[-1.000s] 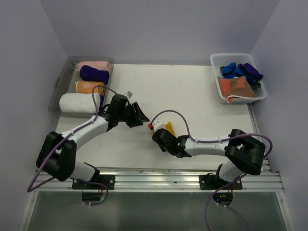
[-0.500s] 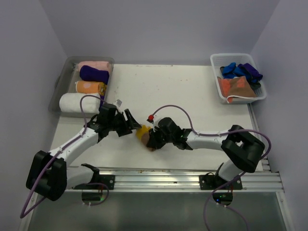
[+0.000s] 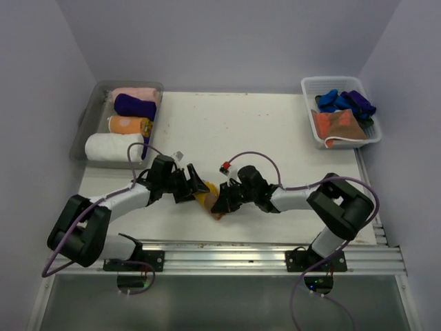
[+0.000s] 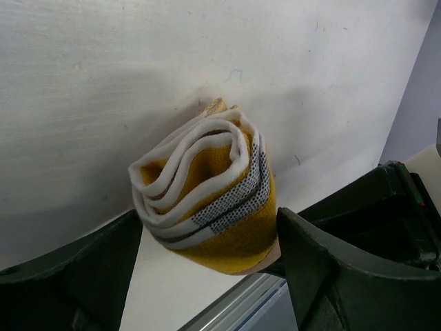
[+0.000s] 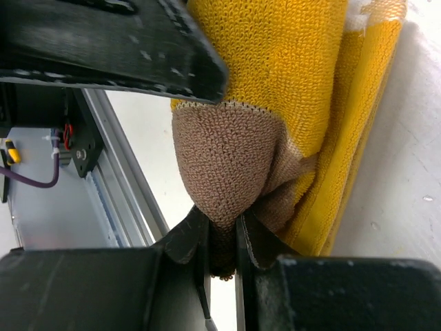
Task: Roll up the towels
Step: Roll the towel
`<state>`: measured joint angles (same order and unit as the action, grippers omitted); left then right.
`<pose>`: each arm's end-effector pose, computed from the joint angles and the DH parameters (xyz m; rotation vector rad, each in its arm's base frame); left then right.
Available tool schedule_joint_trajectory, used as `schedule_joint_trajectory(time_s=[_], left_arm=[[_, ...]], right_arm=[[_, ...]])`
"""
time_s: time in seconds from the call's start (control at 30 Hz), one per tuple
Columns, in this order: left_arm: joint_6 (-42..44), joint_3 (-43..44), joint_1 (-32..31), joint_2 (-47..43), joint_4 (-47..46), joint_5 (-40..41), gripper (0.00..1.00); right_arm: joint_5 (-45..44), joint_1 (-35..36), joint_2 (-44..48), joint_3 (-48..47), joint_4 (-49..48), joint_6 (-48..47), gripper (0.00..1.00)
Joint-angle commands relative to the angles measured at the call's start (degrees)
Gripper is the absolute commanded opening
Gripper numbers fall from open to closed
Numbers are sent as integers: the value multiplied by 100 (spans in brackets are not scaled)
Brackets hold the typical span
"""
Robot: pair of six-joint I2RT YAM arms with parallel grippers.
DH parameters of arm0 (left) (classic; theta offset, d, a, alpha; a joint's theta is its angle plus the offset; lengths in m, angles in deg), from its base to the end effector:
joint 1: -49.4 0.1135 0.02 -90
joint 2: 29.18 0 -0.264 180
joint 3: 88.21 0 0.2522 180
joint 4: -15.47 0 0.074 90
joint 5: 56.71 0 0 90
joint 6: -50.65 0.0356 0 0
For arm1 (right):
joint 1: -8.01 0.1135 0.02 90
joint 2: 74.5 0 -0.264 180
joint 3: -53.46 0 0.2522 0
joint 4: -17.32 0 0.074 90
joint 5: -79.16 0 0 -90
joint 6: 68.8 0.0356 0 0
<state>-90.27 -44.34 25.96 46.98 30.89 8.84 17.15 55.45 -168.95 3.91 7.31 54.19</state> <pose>0.2158 -0.1096 0.1564 -0.4062 2.5793 -1.0574 0.1944 0.2364 0.1384 -0.6113 2.3408 1.2649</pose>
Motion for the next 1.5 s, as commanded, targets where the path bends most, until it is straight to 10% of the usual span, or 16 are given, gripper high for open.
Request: schedule_joint_trajectory(time_s=[0.0,0.23,0.33,0.43,0.67,0.87,1.23,1.47], left_arm=[[-147,-22,-160,301,-850,-96,81],[-296,-14,-301,979,-1334,-148,44],[-270,100,-363,1015,-1054,-69,28],[-138,276,-372,901,-589,98,23],[-32,592,-398,813,177,248,23],[-68,707,-468,804,336,309,23],[-85,795,-486,821,520,379,23],[-129,804,-477,708,573,388,28]], right_arm=[[330,-42,-99,116,-32,111,0],[383,-156,-214,248,21,199,0],[76,-147,5,81,661,-81,16],[-685,-78,663,-129,2010,-476,50],[-3657,994,1799,-1096,4263,-1391,65],[-5573,2216,1099,-2010,4653,-1980,65],[-6445,2937,-582,-2591,4170,-2544,63],[-6422,2841,-1014,-2442,3960,-2131,14]])
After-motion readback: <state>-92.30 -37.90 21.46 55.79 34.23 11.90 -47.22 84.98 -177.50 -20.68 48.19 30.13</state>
